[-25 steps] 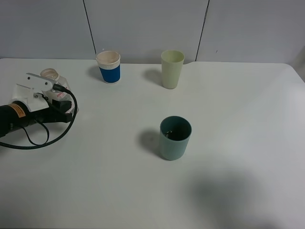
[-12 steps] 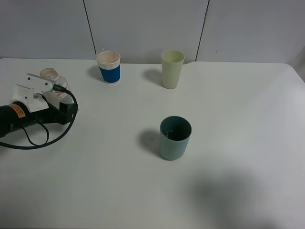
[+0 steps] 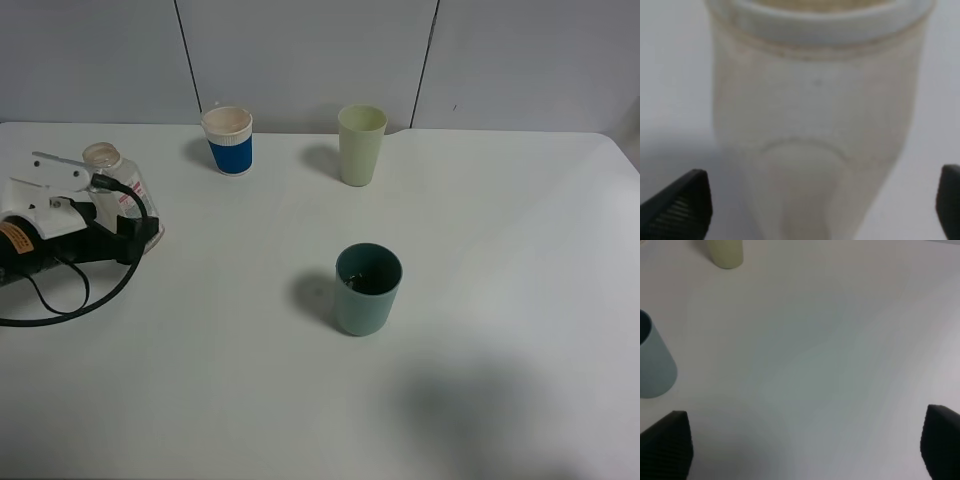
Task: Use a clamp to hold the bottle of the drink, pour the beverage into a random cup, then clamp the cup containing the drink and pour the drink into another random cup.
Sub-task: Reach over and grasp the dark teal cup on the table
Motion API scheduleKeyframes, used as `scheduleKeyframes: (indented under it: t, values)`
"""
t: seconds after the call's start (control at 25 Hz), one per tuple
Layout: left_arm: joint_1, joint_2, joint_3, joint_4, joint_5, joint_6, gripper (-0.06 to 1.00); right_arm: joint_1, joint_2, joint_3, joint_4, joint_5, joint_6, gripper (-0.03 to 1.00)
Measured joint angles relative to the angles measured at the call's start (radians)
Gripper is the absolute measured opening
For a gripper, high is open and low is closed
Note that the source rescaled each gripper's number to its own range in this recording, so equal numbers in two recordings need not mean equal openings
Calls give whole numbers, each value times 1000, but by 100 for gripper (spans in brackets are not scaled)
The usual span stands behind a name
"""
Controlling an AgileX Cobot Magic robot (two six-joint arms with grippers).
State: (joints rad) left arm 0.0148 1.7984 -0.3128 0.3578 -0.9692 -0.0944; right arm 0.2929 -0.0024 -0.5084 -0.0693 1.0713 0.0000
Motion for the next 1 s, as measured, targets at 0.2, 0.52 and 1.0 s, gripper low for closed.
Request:
scheduleKeyframes:
  t: [0.2, 0.52, 1.0]
  values:
    - [0, -224, 56, -53, 89, -5, 84, 0, 0, 0, 0, 0, 0, 74]
    - [0, -629, 59, -157, 351, -7, 84, 0, 0, 0, 0, 0, 0, 74]
    - [0, -1149, -130, -184, 983, -6, 98, 0, 0, 0, 0, 0, 0, 74]
